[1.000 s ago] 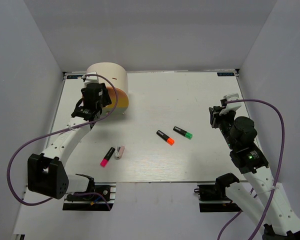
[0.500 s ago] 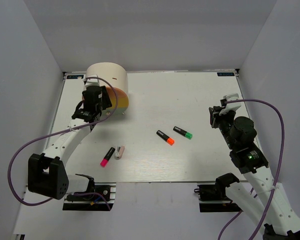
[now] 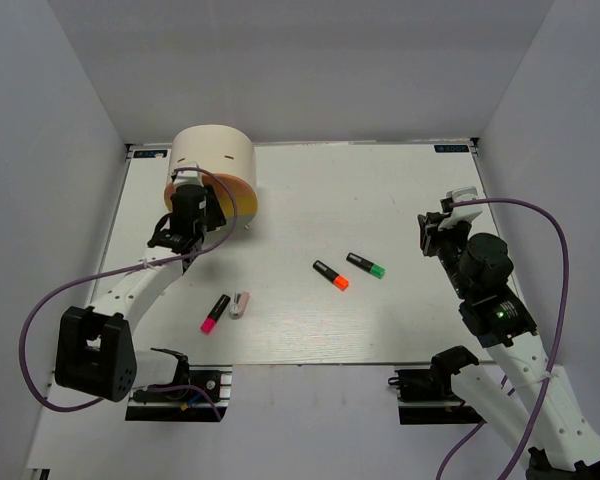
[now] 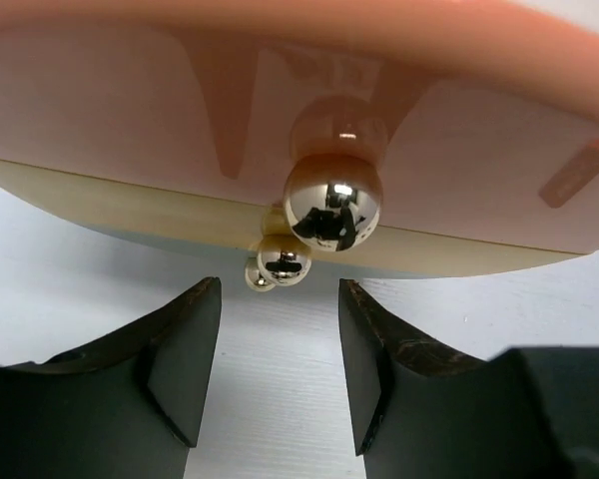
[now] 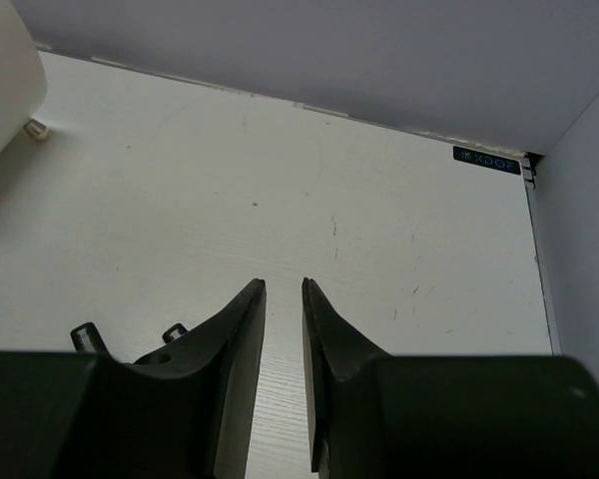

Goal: Sort the stationery into containers
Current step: Open the drawer in the storage box.

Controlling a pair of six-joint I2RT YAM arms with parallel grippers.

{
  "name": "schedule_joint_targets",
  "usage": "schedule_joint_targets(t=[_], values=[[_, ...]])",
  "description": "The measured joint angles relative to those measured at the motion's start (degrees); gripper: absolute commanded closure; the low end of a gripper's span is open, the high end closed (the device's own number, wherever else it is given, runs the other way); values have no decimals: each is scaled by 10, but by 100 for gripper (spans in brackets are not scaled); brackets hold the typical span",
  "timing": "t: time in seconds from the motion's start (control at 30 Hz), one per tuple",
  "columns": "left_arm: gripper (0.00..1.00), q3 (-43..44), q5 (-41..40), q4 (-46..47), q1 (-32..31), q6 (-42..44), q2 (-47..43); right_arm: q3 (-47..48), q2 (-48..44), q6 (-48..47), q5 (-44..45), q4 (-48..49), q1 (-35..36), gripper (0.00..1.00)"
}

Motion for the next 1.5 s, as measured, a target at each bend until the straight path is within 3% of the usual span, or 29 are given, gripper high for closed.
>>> schedule_joint_targets(t=[0.57, 1.5], values=[[45, -38, 13, 86, 0, -10, 2, -8, 0, -2, 2, 1, 7, 72], [54, -78, 2, 144, 5, -24, 12, -8, -1, -8, 7, 1, 15, 72]])
